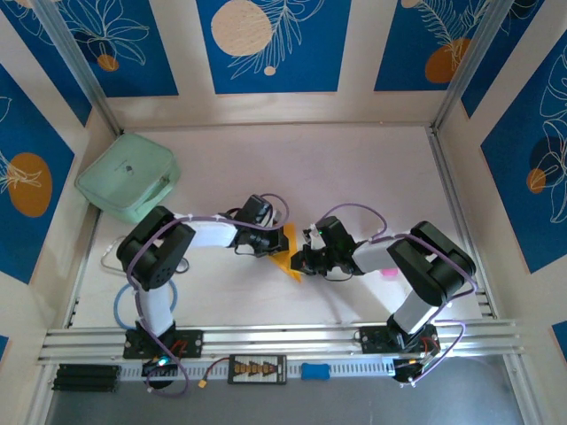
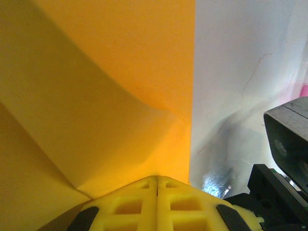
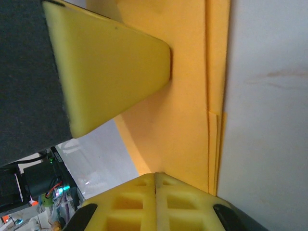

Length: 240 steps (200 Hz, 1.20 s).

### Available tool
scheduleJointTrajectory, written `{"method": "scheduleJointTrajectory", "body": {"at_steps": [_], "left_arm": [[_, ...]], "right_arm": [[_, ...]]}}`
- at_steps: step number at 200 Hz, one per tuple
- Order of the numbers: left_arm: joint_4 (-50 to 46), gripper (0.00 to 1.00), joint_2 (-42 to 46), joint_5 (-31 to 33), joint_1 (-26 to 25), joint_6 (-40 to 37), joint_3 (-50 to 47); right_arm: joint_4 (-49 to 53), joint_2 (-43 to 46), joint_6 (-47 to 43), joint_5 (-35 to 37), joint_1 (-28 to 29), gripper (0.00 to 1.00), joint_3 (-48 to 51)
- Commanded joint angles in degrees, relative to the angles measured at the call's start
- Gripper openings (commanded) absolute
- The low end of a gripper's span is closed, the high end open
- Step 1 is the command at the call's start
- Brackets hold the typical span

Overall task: Fold a paper plane with a square sheet of paper (pick it up from the middle)
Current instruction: Fourth fold the wing at the center of the table.

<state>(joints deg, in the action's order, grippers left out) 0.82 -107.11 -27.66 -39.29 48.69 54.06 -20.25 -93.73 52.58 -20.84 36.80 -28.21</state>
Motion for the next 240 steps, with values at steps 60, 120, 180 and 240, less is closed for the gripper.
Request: {"method": "scheduleJointTrajectory", "body": {"at_steps": [60,120,180,240], "left_arm": [[-5.90,0.00,-4.07,4.55,1.27,-1.90,-1.68],[-5.12,0.00,-4.09,4.19,1.45,-1.41,-2.14],[-5.21,0.00,-3.62,4.33,1.46,-1.50,-2.24],[-4.87,0.00,-2.57,4.23,1.47,-1.40,-2.57]], "right_arm": [[7.75,2.52,-1.69,-2.26,0.10,0.00,6.17],[11.39,7.80,-1.68,-0.68,1.68,0.01,9.04],[17.88,11.74,-2.05,2.25,3.45,0.01,8.93],[27.44,21.01,-4.25,3.44,2.73,0.02,1.59]]}}
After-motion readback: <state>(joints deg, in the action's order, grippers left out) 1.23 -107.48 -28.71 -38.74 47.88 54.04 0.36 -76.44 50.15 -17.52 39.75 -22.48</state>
